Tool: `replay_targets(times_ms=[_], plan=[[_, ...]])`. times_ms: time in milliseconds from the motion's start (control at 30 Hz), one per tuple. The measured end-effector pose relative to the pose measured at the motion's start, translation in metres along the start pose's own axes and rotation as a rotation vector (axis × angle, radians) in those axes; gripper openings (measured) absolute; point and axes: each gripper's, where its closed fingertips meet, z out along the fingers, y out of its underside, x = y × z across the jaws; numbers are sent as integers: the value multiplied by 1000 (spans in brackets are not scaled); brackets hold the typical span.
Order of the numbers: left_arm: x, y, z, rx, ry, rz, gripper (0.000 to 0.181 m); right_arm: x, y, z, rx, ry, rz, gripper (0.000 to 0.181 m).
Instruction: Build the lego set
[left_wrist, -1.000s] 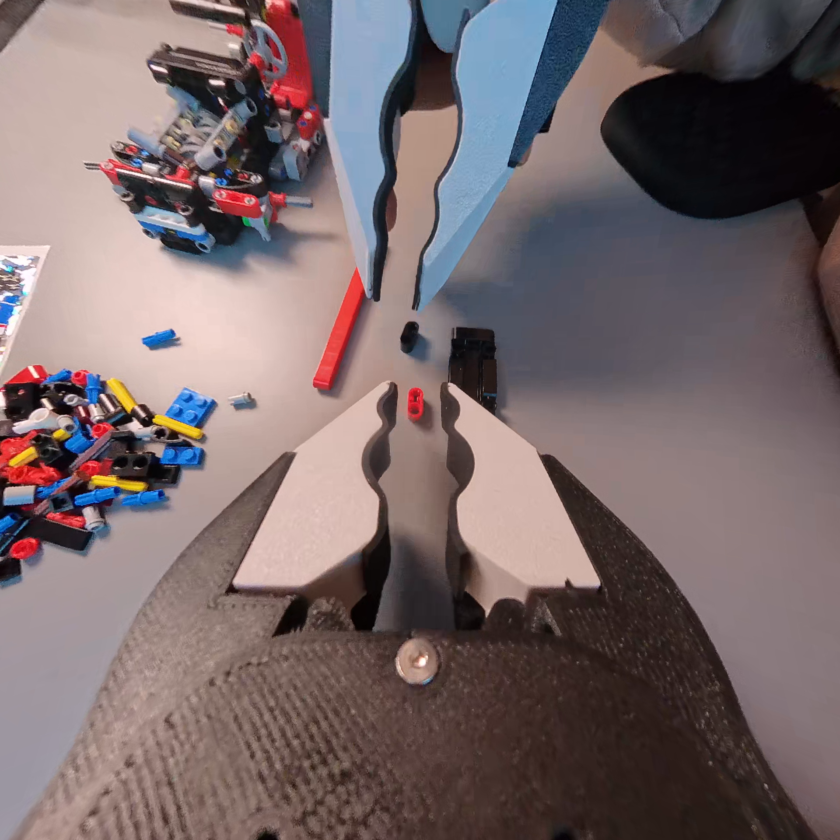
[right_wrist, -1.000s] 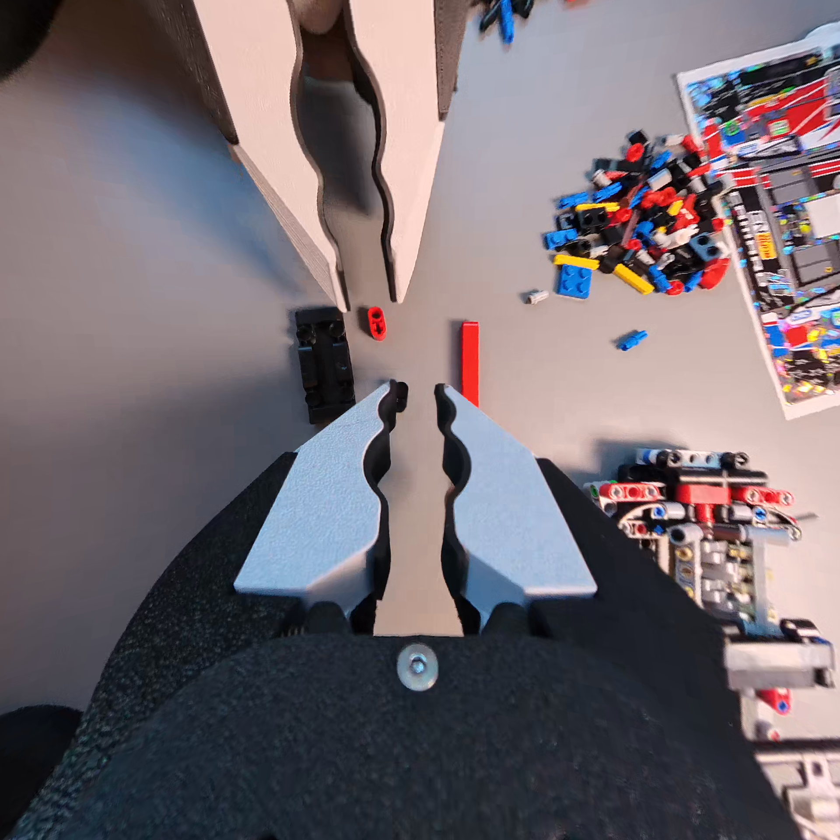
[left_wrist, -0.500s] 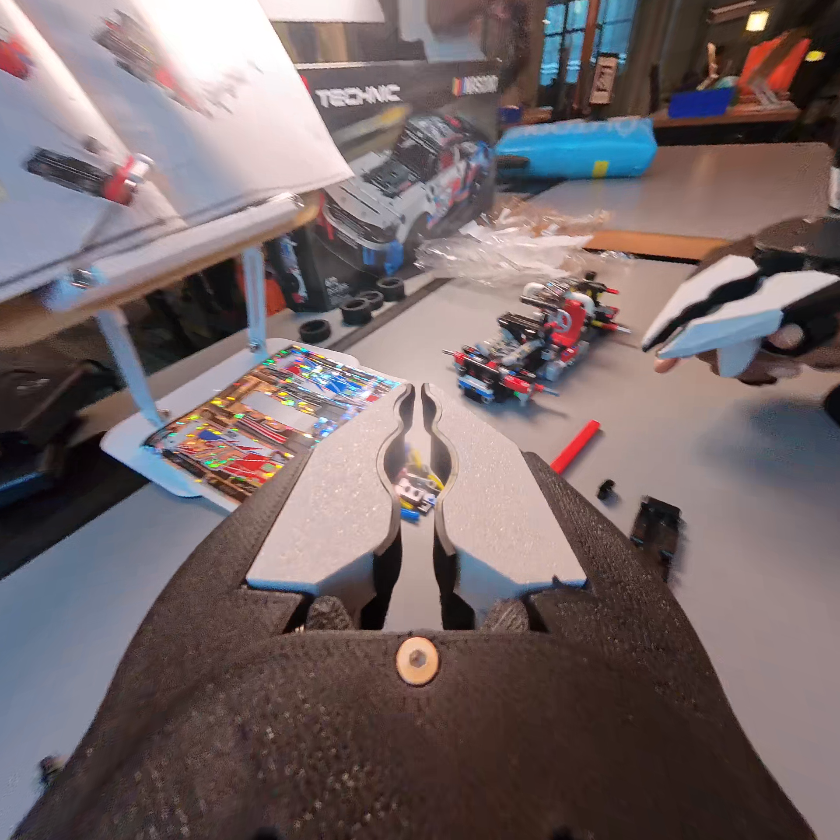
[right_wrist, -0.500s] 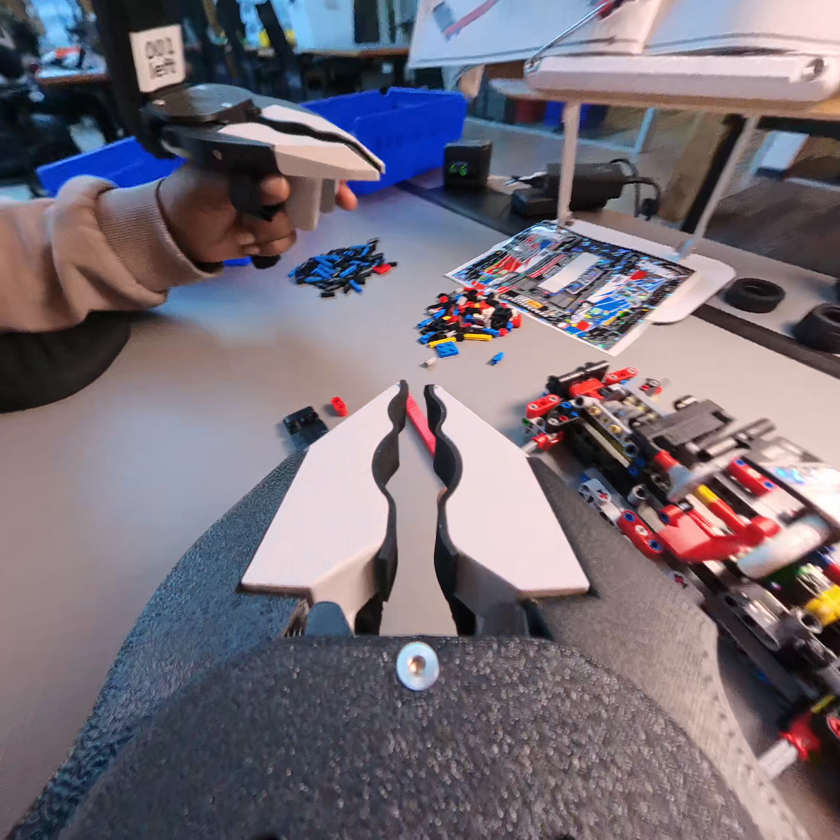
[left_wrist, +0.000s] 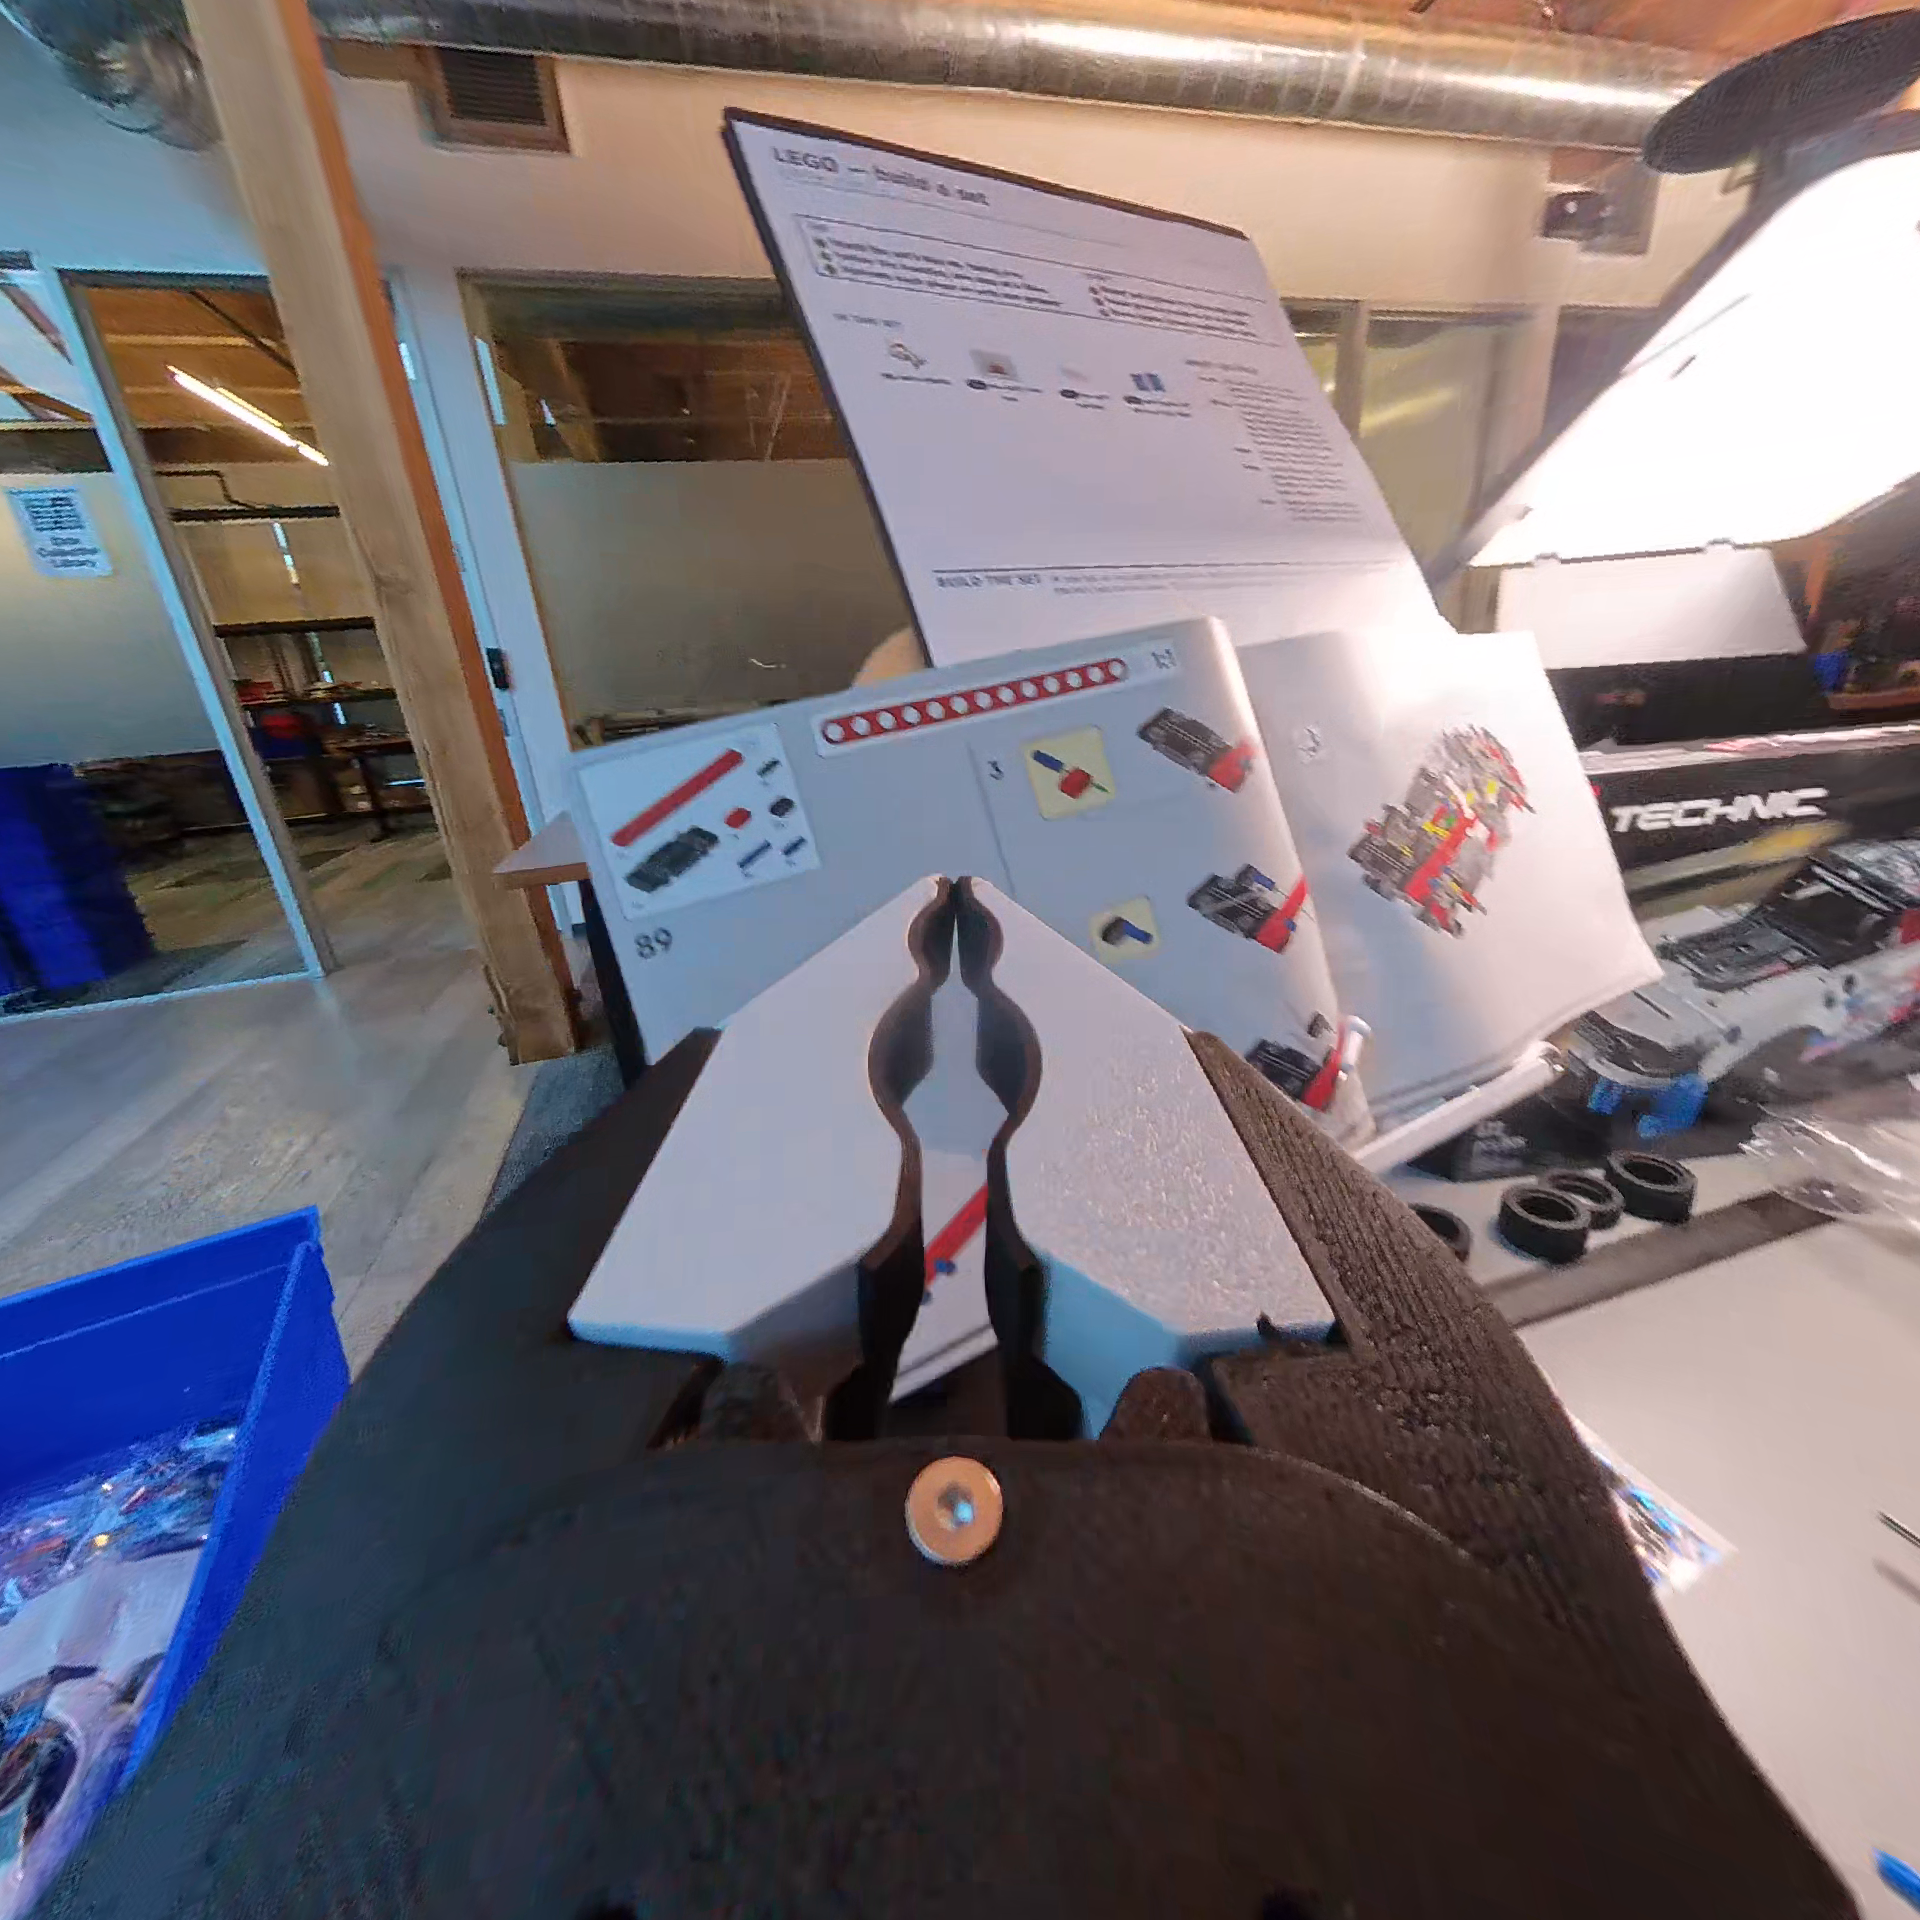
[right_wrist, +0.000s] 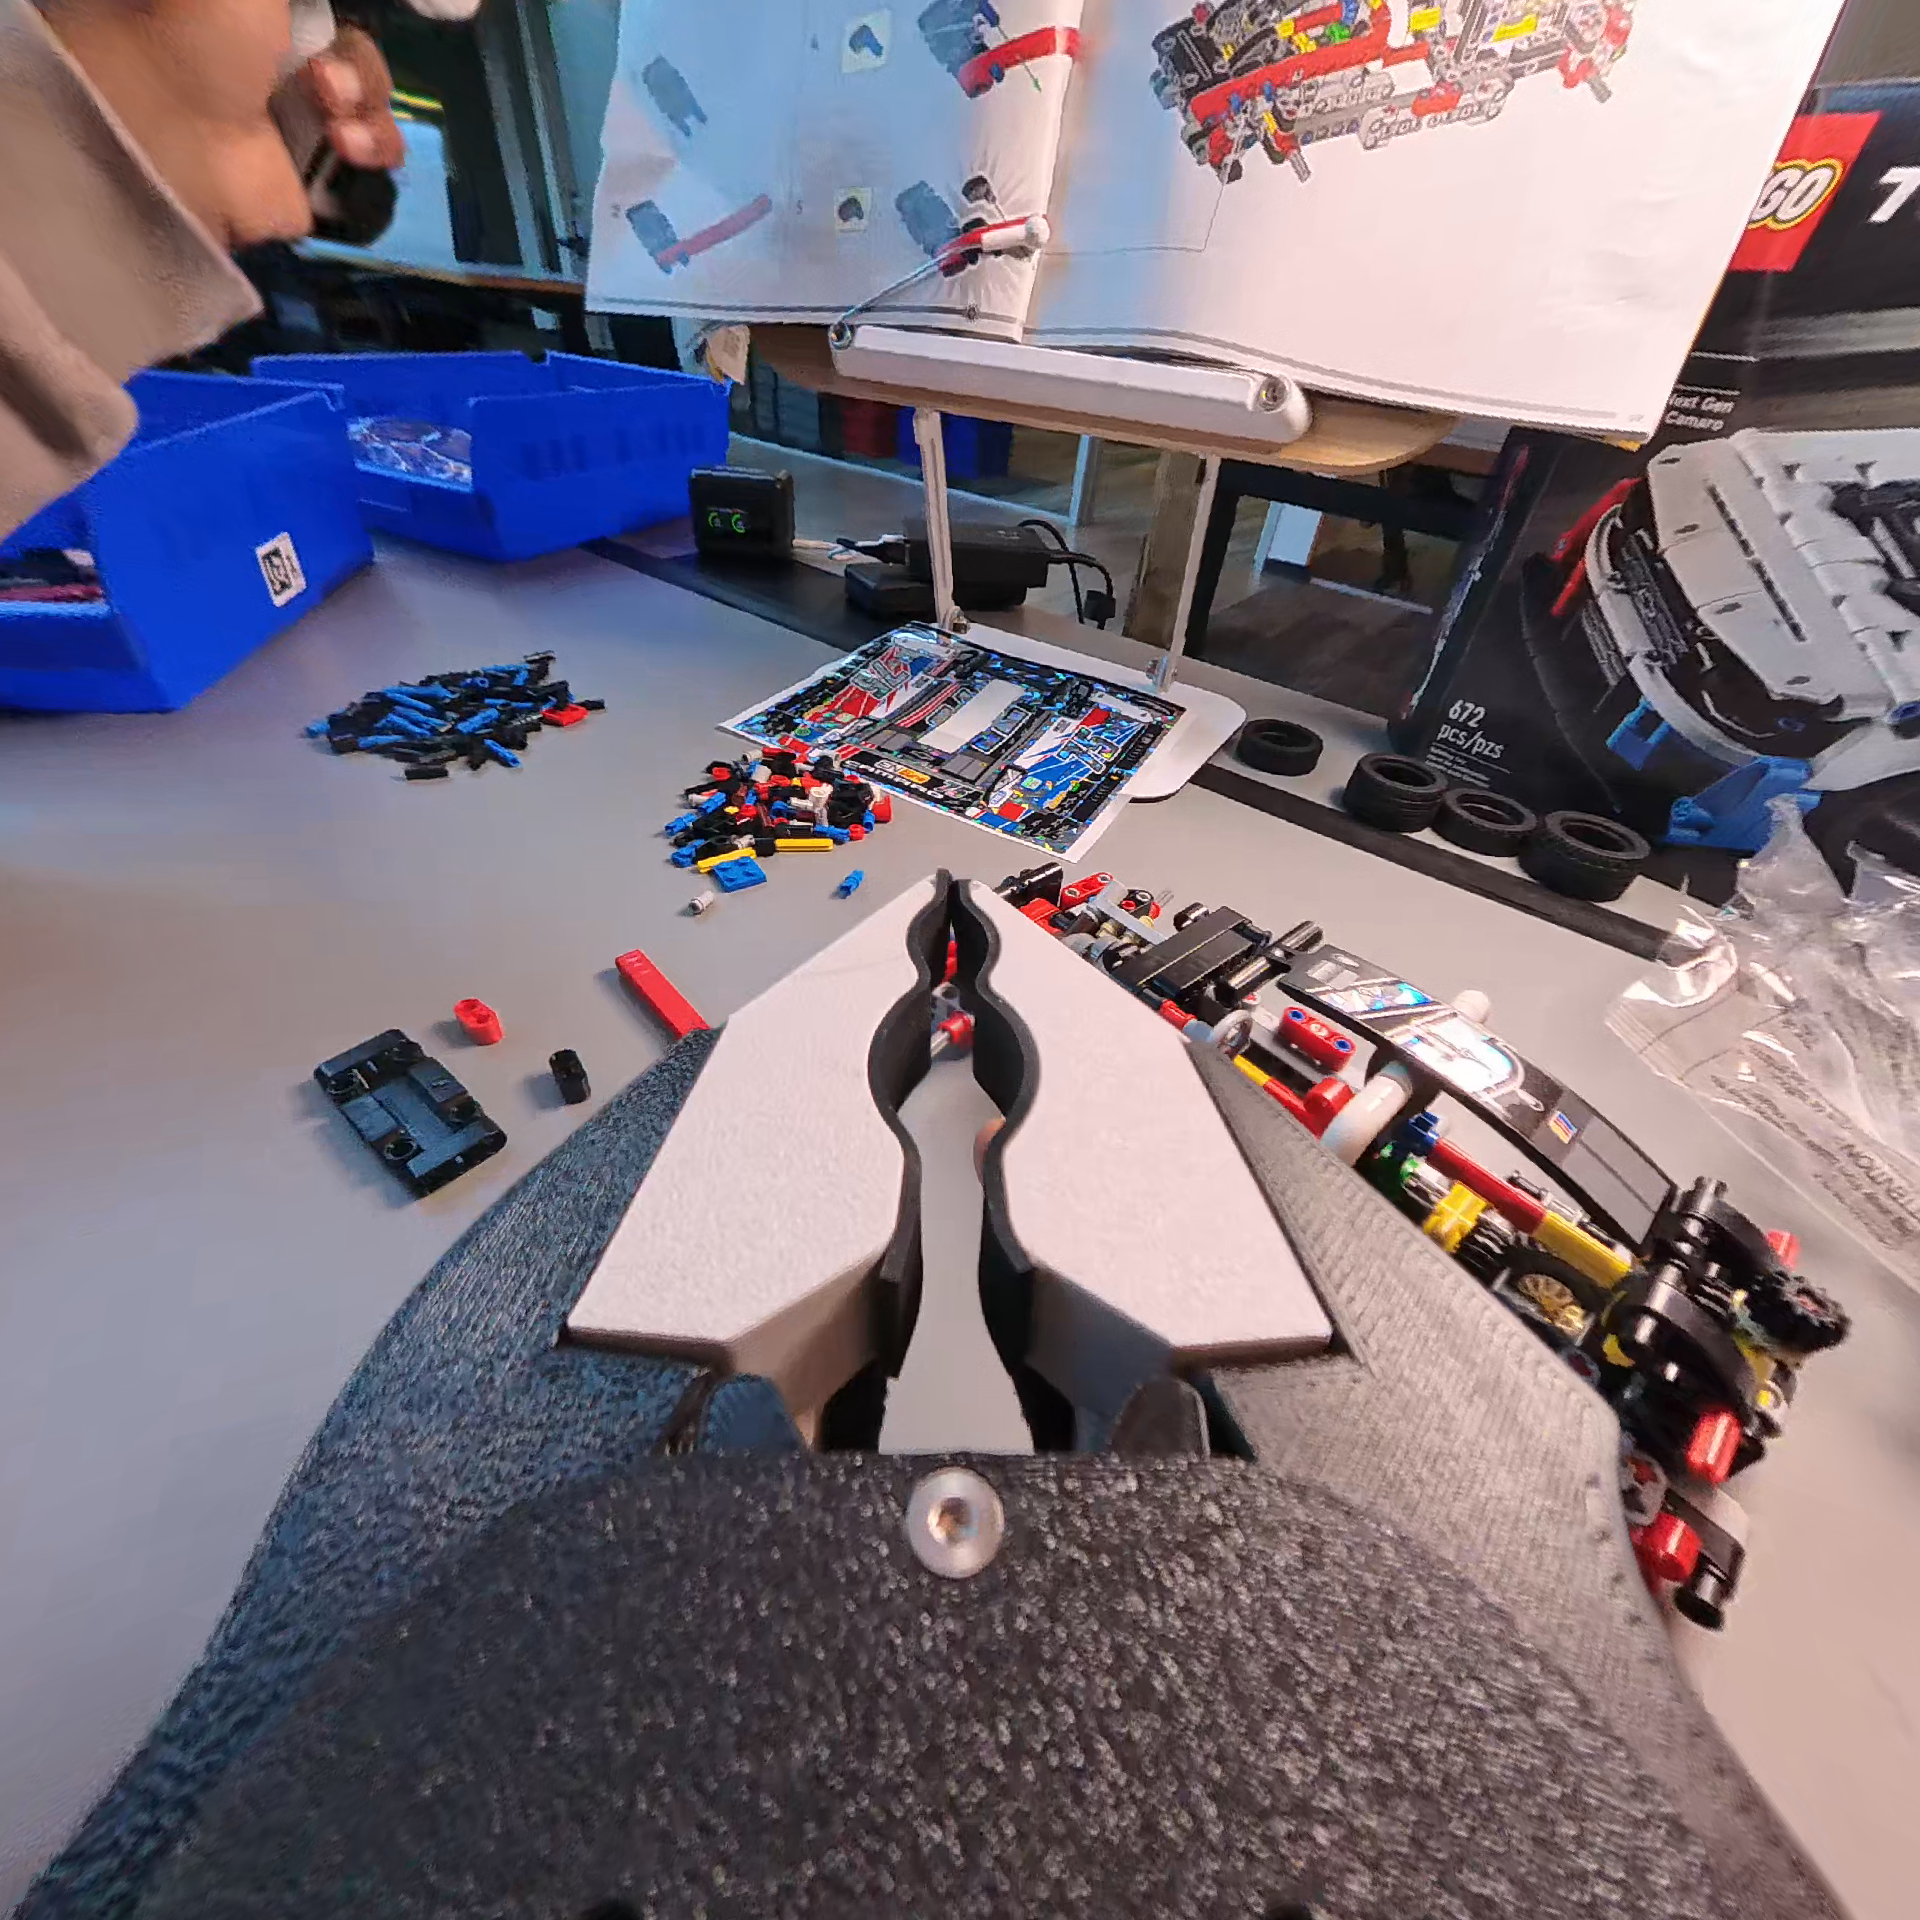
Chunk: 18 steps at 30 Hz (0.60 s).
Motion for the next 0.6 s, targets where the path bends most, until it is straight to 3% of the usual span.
replay_targets(times_ms=[167,433,500,600], plan=[[-34,4,34,-52,-60,31,0,-2,3,0,-19,10,-85,0],[-39,25,32,-97,-43,79,0,-8,12,6,-51,-19,-101,0],[-26,33,26,-145,62,111,0,-10,12,6,-52,-25,-105,0],[21,76,1,-402,441,160,0,-10,12,4,-52,-23,-118,0]])
